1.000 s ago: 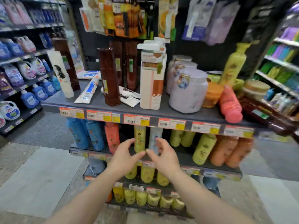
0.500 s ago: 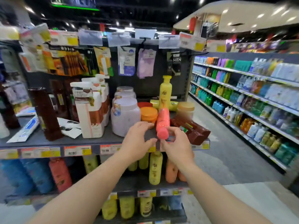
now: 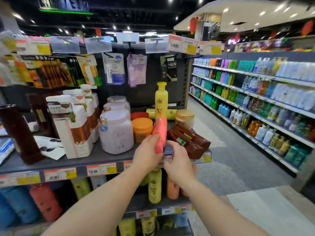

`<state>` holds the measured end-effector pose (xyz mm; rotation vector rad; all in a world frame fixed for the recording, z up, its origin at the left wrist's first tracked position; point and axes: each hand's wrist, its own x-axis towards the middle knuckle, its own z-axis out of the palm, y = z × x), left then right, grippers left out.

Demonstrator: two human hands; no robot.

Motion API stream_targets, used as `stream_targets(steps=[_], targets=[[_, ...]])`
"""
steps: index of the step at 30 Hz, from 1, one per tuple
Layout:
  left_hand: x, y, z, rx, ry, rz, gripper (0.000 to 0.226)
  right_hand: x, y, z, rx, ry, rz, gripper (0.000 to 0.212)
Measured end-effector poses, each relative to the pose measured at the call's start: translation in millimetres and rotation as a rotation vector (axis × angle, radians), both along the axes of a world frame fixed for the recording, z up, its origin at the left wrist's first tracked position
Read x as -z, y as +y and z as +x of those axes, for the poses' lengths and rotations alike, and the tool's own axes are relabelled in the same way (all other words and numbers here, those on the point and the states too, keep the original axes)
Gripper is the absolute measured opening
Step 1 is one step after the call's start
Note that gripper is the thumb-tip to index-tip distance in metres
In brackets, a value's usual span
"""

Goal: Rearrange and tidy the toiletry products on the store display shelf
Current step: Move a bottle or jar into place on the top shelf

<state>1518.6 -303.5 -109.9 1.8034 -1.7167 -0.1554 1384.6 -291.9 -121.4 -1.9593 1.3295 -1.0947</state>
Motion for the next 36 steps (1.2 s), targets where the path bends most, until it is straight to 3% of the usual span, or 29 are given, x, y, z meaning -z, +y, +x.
stream_targets(steps=[5,9,14,19,25,31,36], targets=[[-29.5,11.1,8.0,-0.017,0.04,-0.156,0.05,-4.4,-7.4,6.8,-0.027,-0.006,-0.027,0.068],[-79.7,25.8,28.1,-0.04,0.038,-0.188,0.049,-22.1,-13.8,13.5,-0.018,0.028,-0.041,0.079],[-148.0,91.1,66.1,0.004,0.097,-0.223,0.044,-63.8,-2.0,30.3,-0.056,0.087,-0.267,0.087],[-194.4,167.4,117.5,-0.039,0.282,-0.22,0.04,-92.5,36.5,73.8,-0.267,0.044,-0.474,0.069],[-163.7,209.1,183.5,-0.182,0.237,-0.095,0.039,-40.5,96.0,159.3,-0.66,0.068,-0.074,0.061],[-74.5,223.3,255.2,-0.198,0.26,0.159,0.035,44.7,129.4,239.6,-0.688,0.189,0.201,0.053],[16.1,237.2,308.8,-0.159,0.402,0.327,0.073,119.8,143.7,284.3,-0.57,0.253,0.419,0.062]])
